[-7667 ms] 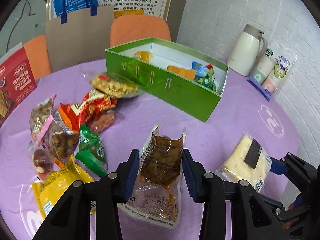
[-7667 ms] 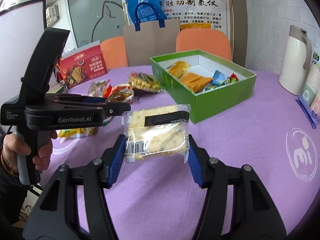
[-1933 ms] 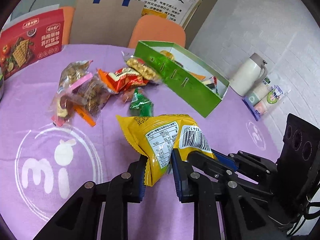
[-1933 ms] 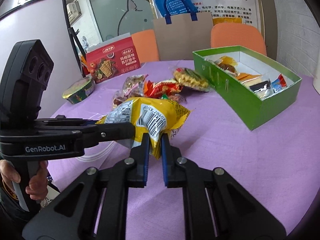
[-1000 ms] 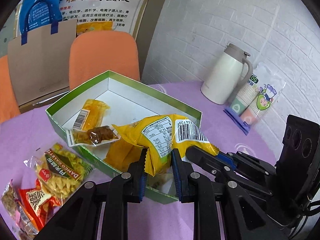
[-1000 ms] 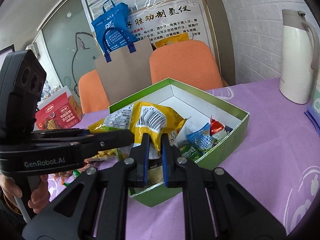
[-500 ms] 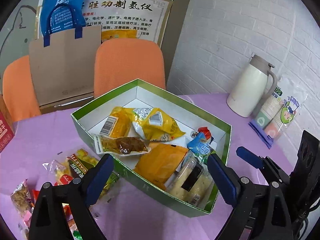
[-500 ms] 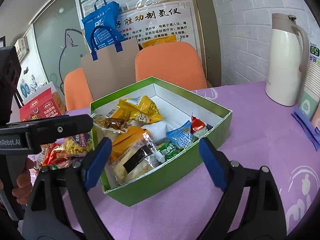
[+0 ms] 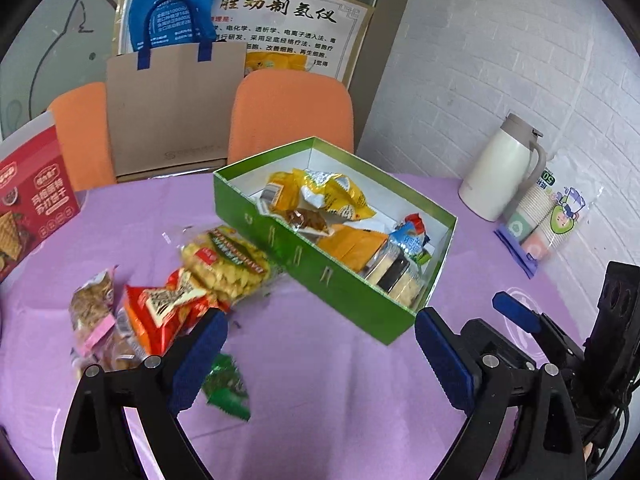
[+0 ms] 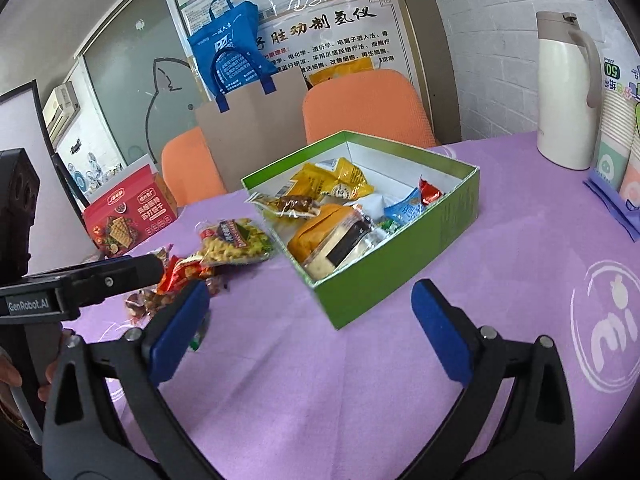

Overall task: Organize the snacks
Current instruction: 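Withdraw both tools from the box back to the snack pile, then grasp the green pack with the right tool while the left tool grasps the clear candy pack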

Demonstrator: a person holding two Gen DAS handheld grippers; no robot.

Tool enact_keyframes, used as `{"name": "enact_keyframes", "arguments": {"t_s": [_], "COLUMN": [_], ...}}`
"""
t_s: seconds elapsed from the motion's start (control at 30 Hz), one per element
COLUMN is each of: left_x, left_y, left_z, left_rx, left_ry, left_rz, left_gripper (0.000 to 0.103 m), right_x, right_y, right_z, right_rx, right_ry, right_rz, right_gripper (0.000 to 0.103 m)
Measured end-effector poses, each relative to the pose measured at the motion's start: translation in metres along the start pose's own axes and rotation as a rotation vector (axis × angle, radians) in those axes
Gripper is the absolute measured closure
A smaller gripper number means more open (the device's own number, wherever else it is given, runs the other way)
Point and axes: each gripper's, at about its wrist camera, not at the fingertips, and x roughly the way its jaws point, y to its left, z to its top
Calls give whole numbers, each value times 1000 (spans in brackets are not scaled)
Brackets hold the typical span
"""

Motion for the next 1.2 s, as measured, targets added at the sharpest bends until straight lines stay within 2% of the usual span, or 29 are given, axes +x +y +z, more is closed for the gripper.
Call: {"name": "enact_keyframes", "arguments": {"t_s": [0.13,0.43,0.7,0.77,0.83,1.1,1.17,1.2], "left_x": [-24,-49,-60,-64,-68,-71,-70,-69], "left_y": [19,77,115,124,133,153,154,154], "left_z": [-28,-98,-122,-125,-127,-132,-129,-127], "left_rx": [-33,-164,-242,-255,-268,-276,-266,-256], "left_ry": [-12,2,-5,-14,-24,-37,-38,-38], "left_rz": [59,109,113,116,118,98,86,83], "left_gripper": [6,6,6,6,6,6,7,7], "right_x": [-3,18,50,63,77,123,131,131], "right_y": [10,42,91,101,112,134,135,134], "right_z": [-20,-55,-57,-56,-55,-45,-45,-46], "right_rx": [24,30,-68,-92,-126,-198,-206,-209], "right_ry": [35,166,204,232,255,280,296,300], "right_rz": [32,87,130,131,129,99,91,91], "right_gripper": [2,2,4,23,29,42,73,73]}}
